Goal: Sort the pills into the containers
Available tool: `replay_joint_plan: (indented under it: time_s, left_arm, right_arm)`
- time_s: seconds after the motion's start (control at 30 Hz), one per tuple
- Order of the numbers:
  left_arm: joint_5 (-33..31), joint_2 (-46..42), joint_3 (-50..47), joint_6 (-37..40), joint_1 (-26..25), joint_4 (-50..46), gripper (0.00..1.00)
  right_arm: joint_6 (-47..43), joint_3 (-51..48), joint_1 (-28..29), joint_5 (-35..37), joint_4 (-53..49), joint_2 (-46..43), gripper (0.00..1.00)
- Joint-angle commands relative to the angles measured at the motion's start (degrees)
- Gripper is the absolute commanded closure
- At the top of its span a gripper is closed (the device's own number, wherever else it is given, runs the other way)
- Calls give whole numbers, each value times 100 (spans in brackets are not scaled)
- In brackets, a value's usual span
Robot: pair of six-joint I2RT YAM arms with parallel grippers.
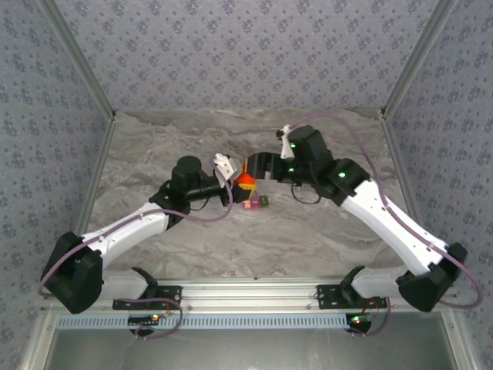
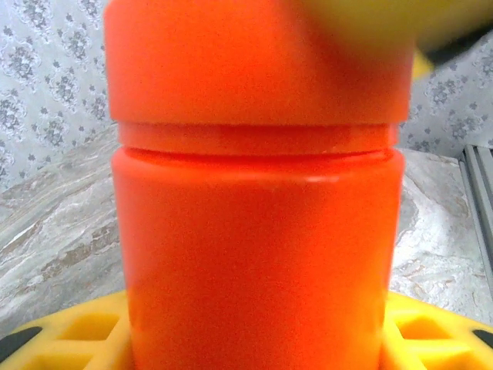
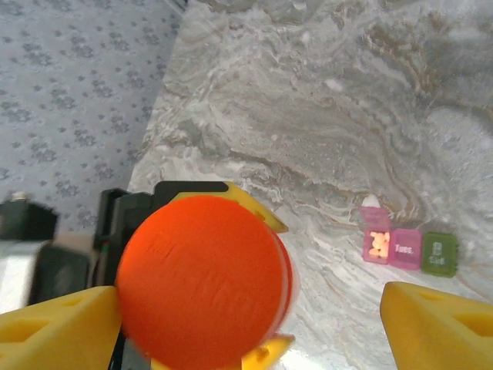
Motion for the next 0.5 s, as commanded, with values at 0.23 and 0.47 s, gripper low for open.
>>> replay_joint_plan:
  time_s: [0.23,0.47]
  left_arm:
    - [626,-111,382,174,19,-165,100]
    - [1099,28,636,166,14,-484,100]
  right_arm:
    - [-3722,1013,-900,-2404,-982,306,16]
    - [-4323,1532,-894,-2689,-1415,909,18]
